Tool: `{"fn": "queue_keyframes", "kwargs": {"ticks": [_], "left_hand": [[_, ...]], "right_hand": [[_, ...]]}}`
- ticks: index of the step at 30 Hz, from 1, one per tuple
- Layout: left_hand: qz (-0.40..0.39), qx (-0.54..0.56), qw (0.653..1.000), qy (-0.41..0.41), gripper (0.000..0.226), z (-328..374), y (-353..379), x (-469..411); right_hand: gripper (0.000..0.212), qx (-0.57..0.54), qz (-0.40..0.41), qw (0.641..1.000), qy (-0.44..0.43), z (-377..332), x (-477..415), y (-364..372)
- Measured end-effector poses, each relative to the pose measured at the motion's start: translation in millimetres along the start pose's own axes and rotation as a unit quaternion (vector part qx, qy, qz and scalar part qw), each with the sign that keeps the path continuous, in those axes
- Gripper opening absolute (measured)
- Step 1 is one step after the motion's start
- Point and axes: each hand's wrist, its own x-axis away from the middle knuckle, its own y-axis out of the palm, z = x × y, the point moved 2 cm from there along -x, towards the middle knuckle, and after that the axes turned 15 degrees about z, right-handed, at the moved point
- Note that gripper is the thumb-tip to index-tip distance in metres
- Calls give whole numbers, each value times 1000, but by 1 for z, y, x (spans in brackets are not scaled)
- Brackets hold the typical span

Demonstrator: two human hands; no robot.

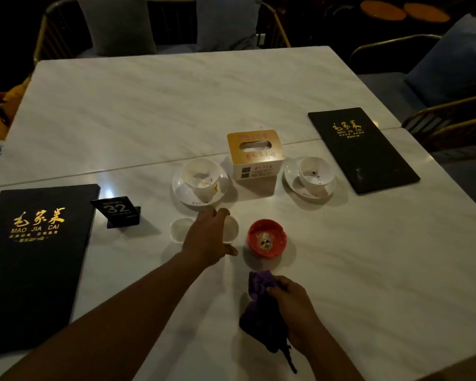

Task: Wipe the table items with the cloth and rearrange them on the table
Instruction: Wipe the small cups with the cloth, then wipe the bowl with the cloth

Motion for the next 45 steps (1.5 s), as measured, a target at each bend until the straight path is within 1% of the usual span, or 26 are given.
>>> {"fn": "queue_keyframes", "kwargs": {"ticks": [3,7,13,22,25,28,29,30,31,32,33,34,35,36,37,38,40,42,43,44,45], "left_hand": [[-8,-36,999,1,95,5,15,-9],[-21,-58,998,-13,90,8,32,-20],[-23,-59,997,-43,90,6,46,-30],[-18,-40,997,-66,89,1,50,-37],[-31,-46,997,-61,97,2,49,-36],[-79,-53,993,-70,125,1,45,-36],[-91,-43,992,-78,130,3,39,-36],[-94,-21,991,-93,130,4,33,-37],[-84,22,988,-126,123,6,24,-39],[-59,91,978,-178,107,4,16,-43],[-21,173,955,-240,82,2,5,-49],[17,250,918,-309,53,-6,-2,-57],[60,303,876,-370,32,-17,-7,-65],[100,323,844,-416,25,-31,-9,-75],[126,324,821,-452,28,-44,-10,-84],[133,318,806,-481,37,-57,-8,-92],[135,328,772,-528,48,-74,-1,-105],[126,354,739,-559,51,-84,8,-116],[123,364,734,-560,51,-87,12,-120],[117,363,737,-557,52,-90,16,-124],[114,350,750,-550,54,-94,21,-128]], "right_hand": [[27,-4,-16,1000,5,4,-8,2],[29,-45,-33,998,25,7,-22,3],[32,-78,-45,995,39,4,-39,5],[33,-80,-71,994,41,-2,-46,10],[33,-80,-77,993,40,-3,-46,13],[34,-75,-79,993,34,-4,-45,15],[34,-74,-78,994,33,-5,-44,16],[34,-75,-77,994,33,-6,-44,16],[34,-76,-77,994,30,-8,-44,17],[33,-81,-80,993,27,-9,-44,18],[32,-89,-83,992,28,-10,-44,20],[30,-102,-92,990,32,-12,-44,21],[28,-114,-103,987,36,-13,-44,22],[26,-123,-116,985,35,-15,-43,23],[24,-127,-130,983,33,-17,-42,24],[23,-129,-147,980,31,-19,-40,25],[29,-134,-177,974,39,-18,-40,29],[31,-143,-192,970,47,-16,-41,32],[32,-145,-195,969,47,-15,-41,34],[33,-142,-198,969,46,-15,-41,35],[35,-140,-199,969,45,-14,-40,36]]}}
